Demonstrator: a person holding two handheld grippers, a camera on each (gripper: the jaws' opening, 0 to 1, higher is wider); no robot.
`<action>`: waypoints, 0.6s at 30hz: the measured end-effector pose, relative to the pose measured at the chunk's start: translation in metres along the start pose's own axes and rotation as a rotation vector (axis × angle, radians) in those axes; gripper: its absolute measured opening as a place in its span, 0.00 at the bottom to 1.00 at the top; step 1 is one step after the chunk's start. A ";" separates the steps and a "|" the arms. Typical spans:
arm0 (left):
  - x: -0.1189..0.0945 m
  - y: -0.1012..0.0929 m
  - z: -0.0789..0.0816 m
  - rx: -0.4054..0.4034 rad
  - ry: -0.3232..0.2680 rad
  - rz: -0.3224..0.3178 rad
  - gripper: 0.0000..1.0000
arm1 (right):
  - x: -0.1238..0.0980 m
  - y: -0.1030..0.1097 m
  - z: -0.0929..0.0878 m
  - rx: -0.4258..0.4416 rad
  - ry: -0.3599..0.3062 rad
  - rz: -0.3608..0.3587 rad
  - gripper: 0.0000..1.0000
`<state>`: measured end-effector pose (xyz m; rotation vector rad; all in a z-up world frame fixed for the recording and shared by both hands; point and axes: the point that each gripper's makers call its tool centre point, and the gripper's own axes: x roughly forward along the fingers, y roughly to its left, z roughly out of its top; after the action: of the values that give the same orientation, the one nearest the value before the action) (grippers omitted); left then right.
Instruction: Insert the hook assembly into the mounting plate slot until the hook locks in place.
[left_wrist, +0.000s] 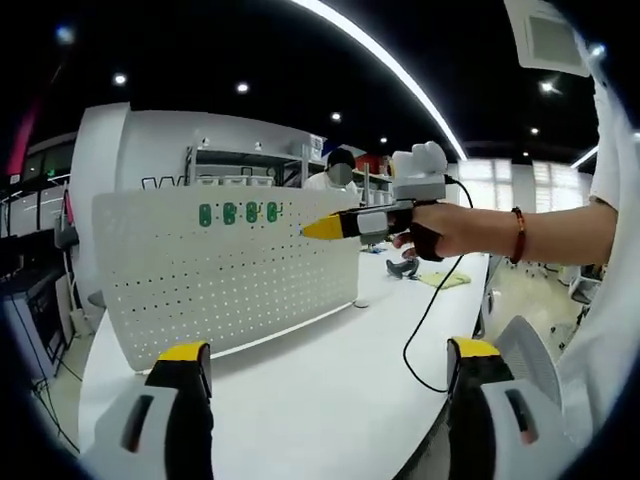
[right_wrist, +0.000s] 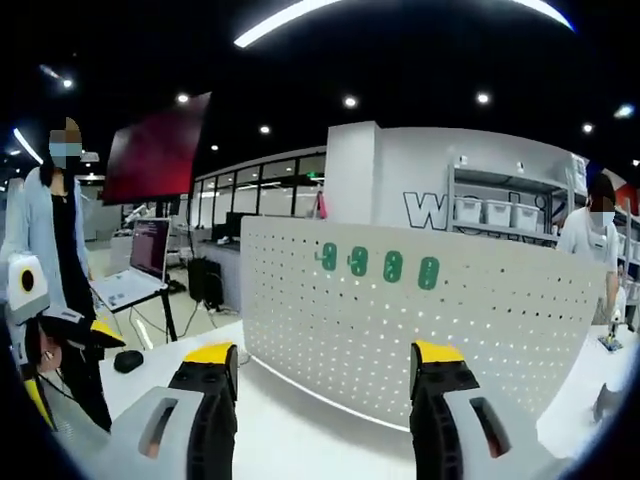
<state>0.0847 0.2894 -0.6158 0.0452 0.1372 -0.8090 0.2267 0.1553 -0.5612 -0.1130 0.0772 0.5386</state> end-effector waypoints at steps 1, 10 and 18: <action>0.000 0.000 0.001 0.003 0.002 -0.003 1.00 | -0.002 0.001 -0.001 -0.004 -0.001 0.004 0.72; -0.001 0.002 0.006 0.019 0.002 0.000 1.00 | -0.029 0.003 -0.011 -0.001 0.006 0.007 0.74; -0.005 0.001 0.003 0.033 0.012 -0.006 1.00 | -0.056 0.014 -0.022 -0.003 0.007 0.050 0.78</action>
<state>0.0824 0.2940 -0.6123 0.0806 0.1358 -0.8169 0.1709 0.1358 -0.5787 -0.1157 0.0862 0.5879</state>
